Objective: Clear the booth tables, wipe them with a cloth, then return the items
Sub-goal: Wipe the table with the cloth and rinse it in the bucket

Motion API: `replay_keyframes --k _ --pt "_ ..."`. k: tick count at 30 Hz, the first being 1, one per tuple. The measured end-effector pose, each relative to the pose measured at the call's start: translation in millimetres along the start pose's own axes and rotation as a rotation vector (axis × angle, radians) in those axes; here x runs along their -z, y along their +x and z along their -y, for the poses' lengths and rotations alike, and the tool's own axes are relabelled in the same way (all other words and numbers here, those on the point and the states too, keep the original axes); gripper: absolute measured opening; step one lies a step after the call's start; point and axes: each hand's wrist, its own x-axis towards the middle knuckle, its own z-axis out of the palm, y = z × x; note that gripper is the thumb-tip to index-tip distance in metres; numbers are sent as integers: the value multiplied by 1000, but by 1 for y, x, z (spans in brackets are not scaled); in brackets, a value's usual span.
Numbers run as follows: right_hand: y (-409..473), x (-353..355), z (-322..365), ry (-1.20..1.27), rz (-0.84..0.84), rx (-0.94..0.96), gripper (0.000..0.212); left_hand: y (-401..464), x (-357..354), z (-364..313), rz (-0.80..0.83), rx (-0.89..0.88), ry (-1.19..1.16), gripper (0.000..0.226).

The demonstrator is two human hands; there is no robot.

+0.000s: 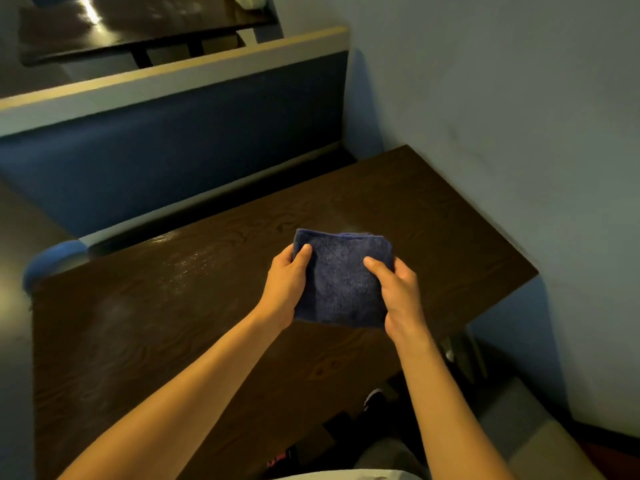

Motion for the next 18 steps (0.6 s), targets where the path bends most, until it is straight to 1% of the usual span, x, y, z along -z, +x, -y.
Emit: replay_keyframes --k 2,4,6,8,10,12,15,18 --pt "16 12 2 -5 3 29 24 15 -20 -2 2 1 11 24" --pt "40 27 5 -16 -7 88 22 33 -46 -4 -3 2 15 25" --pt "66 44 12 -82 -34 175 16 51 -75 -5 -9 -10 40 26" --pt "101 67 22 -184 -26 266 12 73 -112 -6 -35 -22 59 27" --pt "139 93 35 -282 -9 312 8 95 -148 -6 -78 -35 78 27" --pt "176 116 49 -339 10 324 2 114 -185 -8 -113 -47 94 27" --pt "221 148 66 -370 5 305 5 139 -235 -9 -144 -36 96 27" --pt "257 171 76 -398 -5 273 7 160 -269 -7 -164 -24 69 31"
